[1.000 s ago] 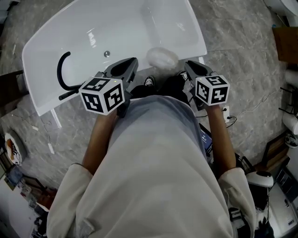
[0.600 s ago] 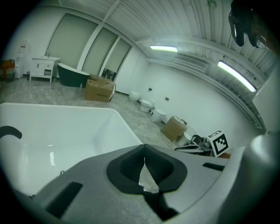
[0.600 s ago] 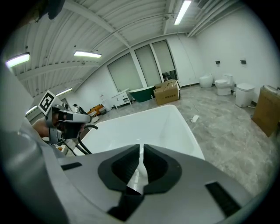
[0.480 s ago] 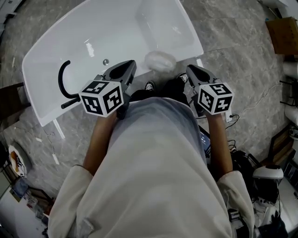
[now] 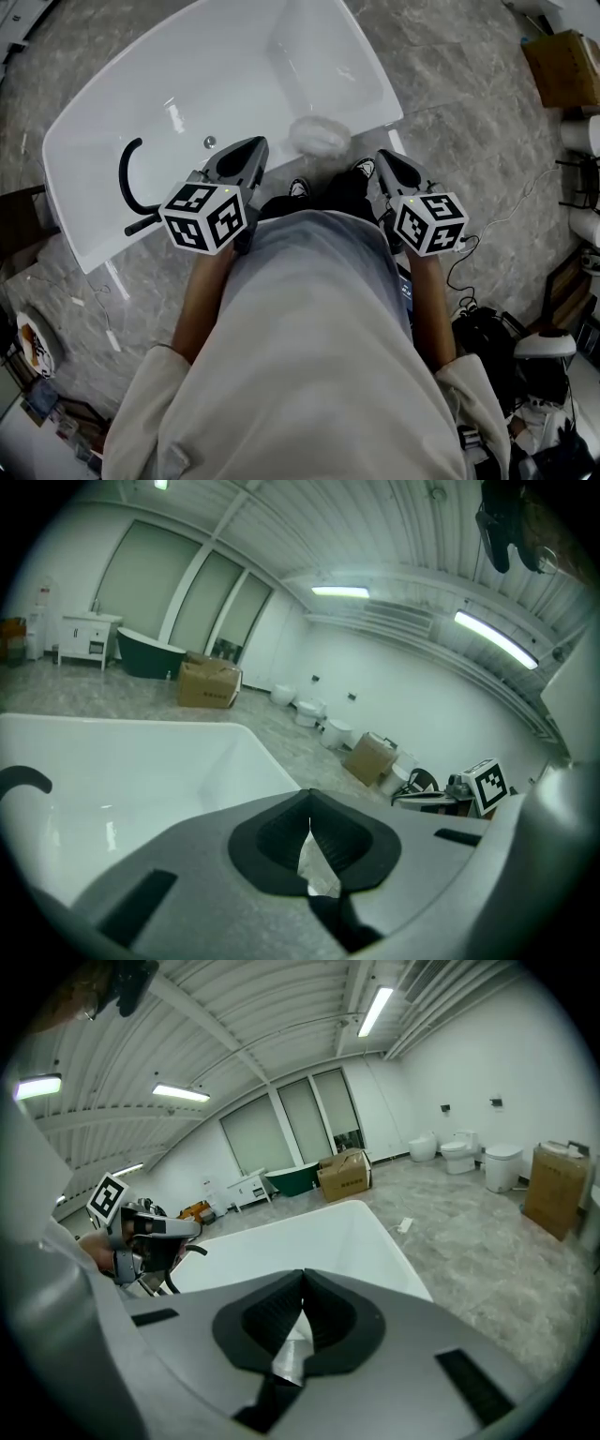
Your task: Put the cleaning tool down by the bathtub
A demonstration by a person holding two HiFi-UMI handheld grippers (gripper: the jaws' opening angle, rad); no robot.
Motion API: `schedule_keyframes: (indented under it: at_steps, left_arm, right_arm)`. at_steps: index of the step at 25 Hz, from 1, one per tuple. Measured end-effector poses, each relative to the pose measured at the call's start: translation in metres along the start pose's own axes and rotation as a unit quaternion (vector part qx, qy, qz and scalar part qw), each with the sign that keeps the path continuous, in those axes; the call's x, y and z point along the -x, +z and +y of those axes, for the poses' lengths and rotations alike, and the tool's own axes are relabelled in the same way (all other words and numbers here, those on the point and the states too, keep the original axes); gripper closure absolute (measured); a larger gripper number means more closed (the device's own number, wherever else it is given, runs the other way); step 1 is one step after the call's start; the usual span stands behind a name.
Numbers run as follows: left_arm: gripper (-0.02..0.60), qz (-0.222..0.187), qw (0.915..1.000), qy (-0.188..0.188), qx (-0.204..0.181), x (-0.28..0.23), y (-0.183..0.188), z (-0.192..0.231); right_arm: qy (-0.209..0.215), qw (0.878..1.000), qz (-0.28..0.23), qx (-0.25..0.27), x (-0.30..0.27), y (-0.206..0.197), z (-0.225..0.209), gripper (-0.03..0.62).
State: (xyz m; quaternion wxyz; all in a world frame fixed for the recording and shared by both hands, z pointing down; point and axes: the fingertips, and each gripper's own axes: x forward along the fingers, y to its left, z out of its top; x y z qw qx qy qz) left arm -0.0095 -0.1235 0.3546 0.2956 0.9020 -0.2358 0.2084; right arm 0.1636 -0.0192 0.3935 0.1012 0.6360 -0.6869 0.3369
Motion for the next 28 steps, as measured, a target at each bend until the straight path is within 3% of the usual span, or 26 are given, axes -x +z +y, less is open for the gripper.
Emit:
schedule_keyframes:
  at_steps: [7, 28]
  left_arm:
    - [0.577, 0.014, 0.9999, 0.004, -0.008, 0.001, -0.006, 0.004]
    - [0.577, 0.021, 0.9992, -0.003, 0.033, -0.001, -0.025, 0.010]
  right_arm:
    - [-0.001, 1.000, -0.014, -0.004, 0.005, 0.010, 0.013, 0.583]
    - [0.002, 1.000, -0.013, 0.002, 0.003, 0.031, 0.012, 0.583]
